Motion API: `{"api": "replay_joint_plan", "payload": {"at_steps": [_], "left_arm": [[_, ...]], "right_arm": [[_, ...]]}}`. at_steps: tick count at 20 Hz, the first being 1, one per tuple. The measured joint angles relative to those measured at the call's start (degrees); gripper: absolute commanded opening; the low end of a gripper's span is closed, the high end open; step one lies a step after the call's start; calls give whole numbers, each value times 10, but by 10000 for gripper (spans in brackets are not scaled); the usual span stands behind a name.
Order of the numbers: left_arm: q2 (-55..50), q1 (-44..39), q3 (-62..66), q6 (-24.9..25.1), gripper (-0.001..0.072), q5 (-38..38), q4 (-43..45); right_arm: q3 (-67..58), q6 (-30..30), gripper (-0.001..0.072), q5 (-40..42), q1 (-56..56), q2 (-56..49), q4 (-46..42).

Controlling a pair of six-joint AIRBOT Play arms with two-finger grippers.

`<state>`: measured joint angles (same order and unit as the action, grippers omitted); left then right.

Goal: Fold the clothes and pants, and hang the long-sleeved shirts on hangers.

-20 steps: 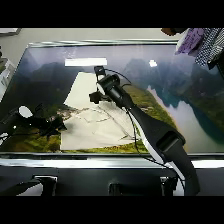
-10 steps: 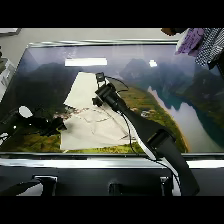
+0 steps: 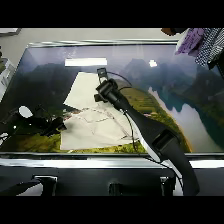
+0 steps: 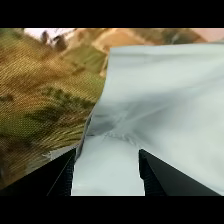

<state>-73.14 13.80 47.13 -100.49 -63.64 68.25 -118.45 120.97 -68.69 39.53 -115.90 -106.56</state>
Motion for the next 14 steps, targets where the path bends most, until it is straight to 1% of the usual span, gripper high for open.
{"api": "replay_joint_plan", "payload": {"at_steps": [3, 9, 12, 14], "left_arm": [[0, 0, 0, 0, 463, 0, 7], [0, 0, 0, 2, 463, 0, 13], [0, 0, 0, 2, 463, 0, 14], [0, 0, 0, 2, 462, -1, 14]], "right_arm": [[0, 1, 26, -33, -30, 30, -4], [12, -24, 28, -108, -133, 76, 7], [33, -41, 30, -118, -189, 82, 57], [53, -53, 30, -110, -219, 80, 93]]}}
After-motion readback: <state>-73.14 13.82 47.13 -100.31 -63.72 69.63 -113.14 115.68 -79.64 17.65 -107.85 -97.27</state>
